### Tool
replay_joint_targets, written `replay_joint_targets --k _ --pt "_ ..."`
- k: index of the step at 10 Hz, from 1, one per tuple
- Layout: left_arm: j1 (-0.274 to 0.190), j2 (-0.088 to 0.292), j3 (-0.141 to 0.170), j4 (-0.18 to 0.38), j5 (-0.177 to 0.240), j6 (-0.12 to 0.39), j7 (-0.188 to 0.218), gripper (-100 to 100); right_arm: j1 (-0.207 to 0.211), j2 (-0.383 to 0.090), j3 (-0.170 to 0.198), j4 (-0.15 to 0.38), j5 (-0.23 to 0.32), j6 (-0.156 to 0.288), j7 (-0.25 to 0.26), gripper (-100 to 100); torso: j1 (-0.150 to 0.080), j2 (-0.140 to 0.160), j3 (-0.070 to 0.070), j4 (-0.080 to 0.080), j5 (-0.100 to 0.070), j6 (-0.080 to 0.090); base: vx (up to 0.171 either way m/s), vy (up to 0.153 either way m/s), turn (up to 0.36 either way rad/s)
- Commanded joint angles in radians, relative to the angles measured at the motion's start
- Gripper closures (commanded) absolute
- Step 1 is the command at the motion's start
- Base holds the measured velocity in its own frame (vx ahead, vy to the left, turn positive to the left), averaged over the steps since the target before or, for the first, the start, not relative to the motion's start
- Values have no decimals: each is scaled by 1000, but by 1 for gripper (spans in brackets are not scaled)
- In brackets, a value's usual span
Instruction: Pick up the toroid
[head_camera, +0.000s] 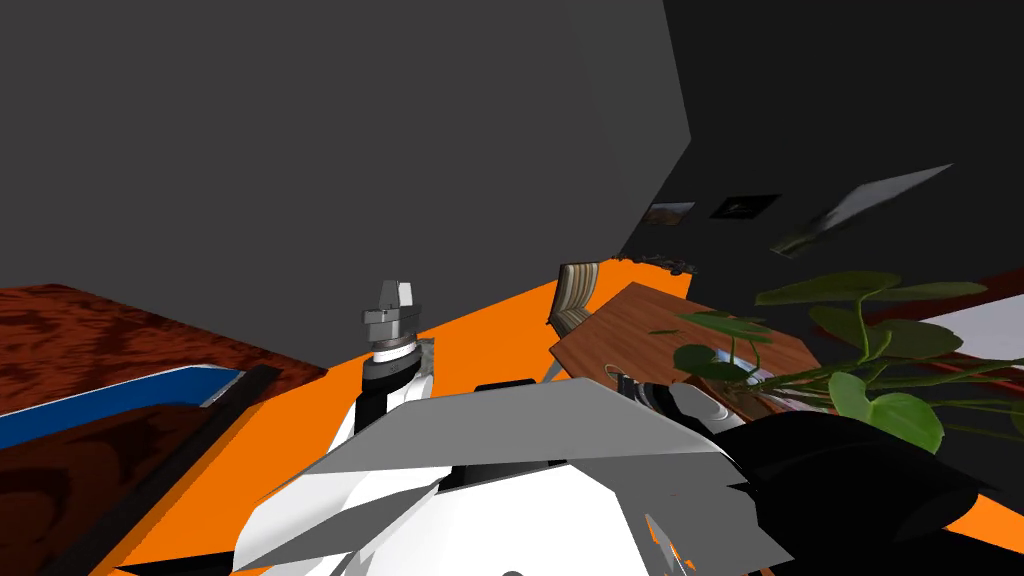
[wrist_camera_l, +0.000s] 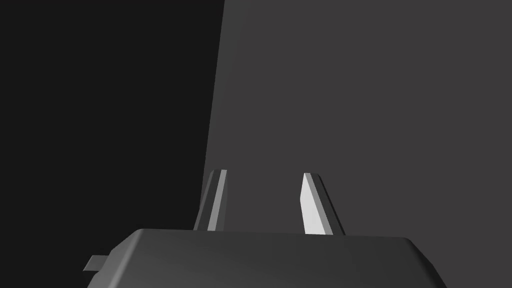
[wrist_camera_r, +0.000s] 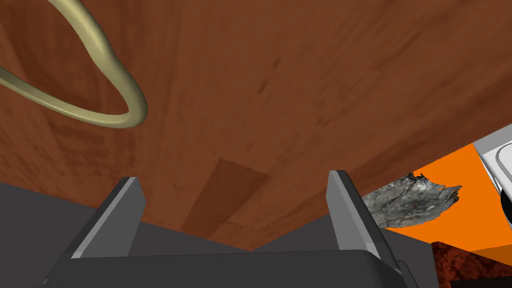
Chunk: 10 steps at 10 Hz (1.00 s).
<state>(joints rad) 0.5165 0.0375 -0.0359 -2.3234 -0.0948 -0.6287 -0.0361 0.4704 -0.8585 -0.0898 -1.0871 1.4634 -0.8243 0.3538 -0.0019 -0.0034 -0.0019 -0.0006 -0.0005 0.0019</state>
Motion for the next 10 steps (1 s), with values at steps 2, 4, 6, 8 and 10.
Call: replay_joint_targets --k 2,4,6,8,10 --pt "0 0 0 0 0 0 0 0 -5 -38 0 76 73 -15 18 -100 0 0 0 0 0 -1 25 -5 157" --pt "0 0 0 0 0 0 0 0 -6 -64 3 127 123 -23 32 -100 0 -1 0 0 0 -1 43 -12 212" --pt "0 0 0 0 0 0 0 0 -7 -81 6 165 160 -29 43 -100 0 -2 -1 0 0 -1 48 -6 120" --pt "0 0 0 0 0 0 0 0 -6 -85 16 198 190 -35 53 -100 1 -1 -1 0 0 -1 42 -4 109" --pt "0 0 0 0 0 0 0 0 -10 -83 17 185 187 -30 42 0 1 0 0 0 0 0 11 -1 10"
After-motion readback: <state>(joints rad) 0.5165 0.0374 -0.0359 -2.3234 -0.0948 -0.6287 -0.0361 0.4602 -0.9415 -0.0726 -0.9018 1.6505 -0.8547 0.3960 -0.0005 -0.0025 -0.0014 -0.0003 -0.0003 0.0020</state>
